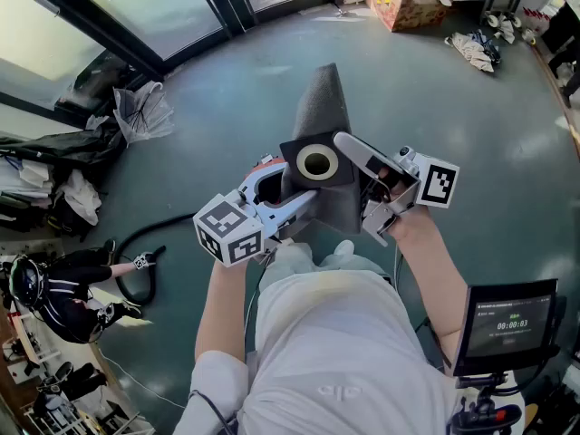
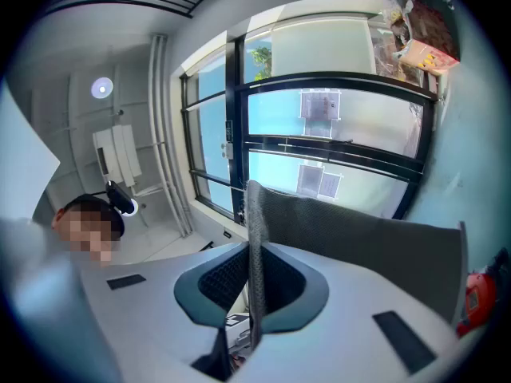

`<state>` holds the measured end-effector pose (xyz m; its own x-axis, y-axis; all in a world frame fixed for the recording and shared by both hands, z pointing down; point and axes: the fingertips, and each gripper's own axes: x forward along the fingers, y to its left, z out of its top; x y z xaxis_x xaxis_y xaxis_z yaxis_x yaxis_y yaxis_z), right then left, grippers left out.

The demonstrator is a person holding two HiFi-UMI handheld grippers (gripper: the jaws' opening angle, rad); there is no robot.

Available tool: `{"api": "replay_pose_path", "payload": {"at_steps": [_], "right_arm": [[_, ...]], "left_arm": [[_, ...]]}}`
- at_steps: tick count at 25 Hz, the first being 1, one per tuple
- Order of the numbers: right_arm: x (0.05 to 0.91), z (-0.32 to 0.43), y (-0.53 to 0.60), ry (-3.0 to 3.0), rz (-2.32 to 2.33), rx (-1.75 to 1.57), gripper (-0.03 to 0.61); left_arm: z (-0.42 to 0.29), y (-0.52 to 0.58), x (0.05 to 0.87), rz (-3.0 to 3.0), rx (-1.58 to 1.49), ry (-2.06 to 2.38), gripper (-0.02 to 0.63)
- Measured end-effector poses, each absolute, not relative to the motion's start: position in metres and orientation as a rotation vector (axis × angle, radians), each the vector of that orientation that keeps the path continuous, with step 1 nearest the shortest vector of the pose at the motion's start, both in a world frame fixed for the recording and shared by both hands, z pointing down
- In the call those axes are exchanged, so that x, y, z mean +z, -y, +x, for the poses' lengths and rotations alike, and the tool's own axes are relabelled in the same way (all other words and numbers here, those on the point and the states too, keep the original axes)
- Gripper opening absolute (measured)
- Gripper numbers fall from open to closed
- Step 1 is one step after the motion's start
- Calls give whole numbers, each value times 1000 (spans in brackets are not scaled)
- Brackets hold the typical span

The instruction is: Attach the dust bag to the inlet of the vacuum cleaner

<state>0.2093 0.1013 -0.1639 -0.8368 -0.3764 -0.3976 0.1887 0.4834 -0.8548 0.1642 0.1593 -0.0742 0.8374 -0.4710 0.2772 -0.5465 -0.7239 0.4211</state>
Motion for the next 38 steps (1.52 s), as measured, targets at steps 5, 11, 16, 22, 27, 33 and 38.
{"api": "replay_pose_path", "payload": {"at_steps": [5, 11, 16, 22, 27, 33, 38], "right_arm": [[-122, 158, -74, -2290, -200, -1471, 35], [-33, 84, -5, -2365, -12, -1708, 35], [-13, 83, 3, -2588, 52, -1633, 35], [47, 28, 50, -3499, 424, -248, 38], [132, 2, 57, -3465, 947, 644, 108], [259, 11, 130, -3071, 1429, 1162, 176], [336, 5, 109, -2741, 1624, 1480, 176]], "left_arm": [[133, -157, -46, 2301, 129, 719, 58], [48, -90, 41, 1926, -211, 820, 28], [28, -106, 83, 1773, -242, 895, 25], [-22, -80, 123, 1574, -332, 963, 26], [-25, -62, 166, 1450, -467, 953, 26], [18, 25, 284, 1235, -482, 982, 26], [36, 26, 342, 1208, -469, 910, 26]]}}
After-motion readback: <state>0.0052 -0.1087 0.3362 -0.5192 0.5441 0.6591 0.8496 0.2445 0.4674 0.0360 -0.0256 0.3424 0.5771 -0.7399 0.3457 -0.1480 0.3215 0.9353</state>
